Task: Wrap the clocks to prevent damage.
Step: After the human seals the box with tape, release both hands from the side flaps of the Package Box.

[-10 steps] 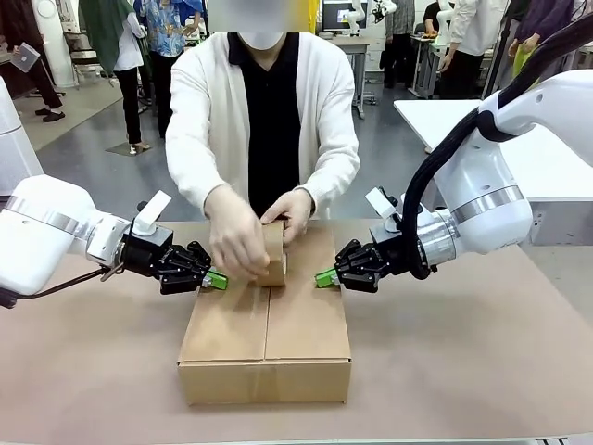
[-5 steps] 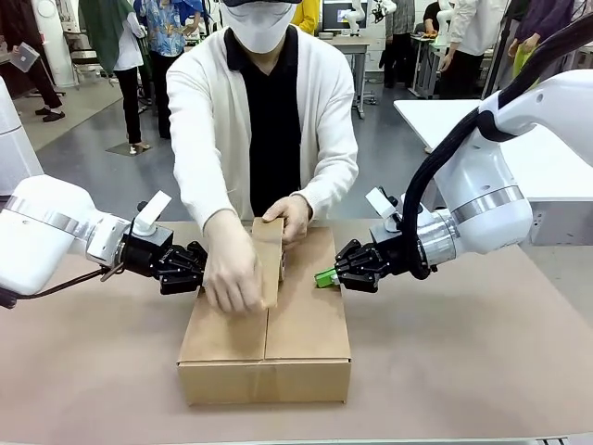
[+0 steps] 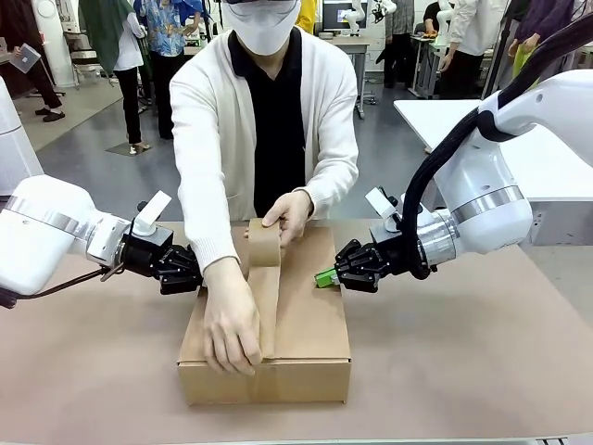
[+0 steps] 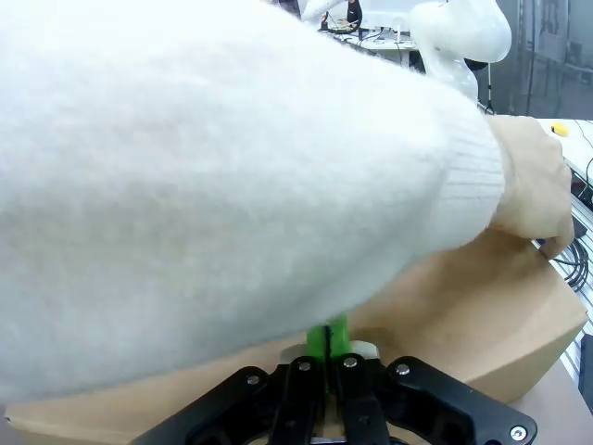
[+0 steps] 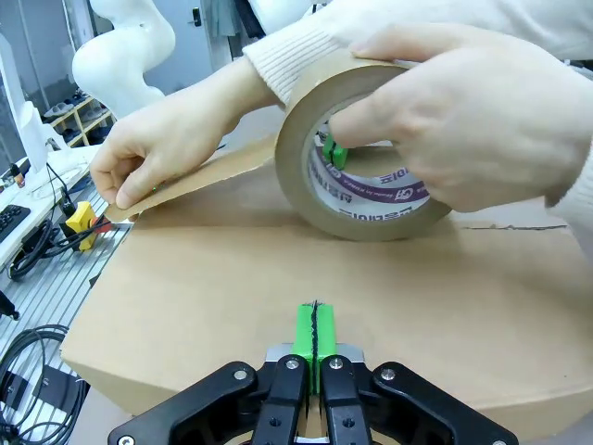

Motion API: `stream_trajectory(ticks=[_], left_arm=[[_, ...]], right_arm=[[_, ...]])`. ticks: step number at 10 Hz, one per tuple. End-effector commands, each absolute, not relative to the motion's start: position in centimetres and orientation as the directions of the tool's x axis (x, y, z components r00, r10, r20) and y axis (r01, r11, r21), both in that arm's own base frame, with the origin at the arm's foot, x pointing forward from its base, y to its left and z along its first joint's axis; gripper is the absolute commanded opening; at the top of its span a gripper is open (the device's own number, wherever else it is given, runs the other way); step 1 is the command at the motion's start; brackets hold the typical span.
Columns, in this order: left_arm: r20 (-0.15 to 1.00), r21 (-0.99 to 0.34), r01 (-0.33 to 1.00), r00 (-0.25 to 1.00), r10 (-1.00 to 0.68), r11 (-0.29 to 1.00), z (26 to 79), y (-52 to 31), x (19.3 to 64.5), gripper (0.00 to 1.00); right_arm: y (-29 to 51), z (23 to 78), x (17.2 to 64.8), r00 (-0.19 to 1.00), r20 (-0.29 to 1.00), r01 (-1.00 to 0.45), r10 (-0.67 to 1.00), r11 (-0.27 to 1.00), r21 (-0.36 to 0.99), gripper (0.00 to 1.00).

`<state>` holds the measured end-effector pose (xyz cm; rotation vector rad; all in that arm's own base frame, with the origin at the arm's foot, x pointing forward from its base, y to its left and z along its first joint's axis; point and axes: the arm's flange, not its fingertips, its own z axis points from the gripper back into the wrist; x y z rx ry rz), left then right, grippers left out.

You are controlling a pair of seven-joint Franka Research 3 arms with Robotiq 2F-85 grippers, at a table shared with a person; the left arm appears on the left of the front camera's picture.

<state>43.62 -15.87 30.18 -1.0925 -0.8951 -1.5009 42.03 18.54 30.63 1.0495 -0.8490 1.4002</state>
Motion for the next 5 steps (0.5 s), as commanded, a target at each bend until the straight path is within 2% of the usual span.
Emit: stream_trajectory(ticks=[1,5], left_arm=[[0.948,0.001,0.982,-0.062,-0.312,-0.19,29.85,-15.9,43.62,0.0],[0.948,0.001,0.982,-0.062,-0.312,-0.19,29.85,-15.9,43.62,0.0]], right_arm=[[18.54,30.28,41.97,0.038,0.934,-0.992,0.355,-0.101,0.079,0.01],[18.54,30.28,41.97,0.038,0.934,-0.992,0.355,-0.101,0.079,0.01]])
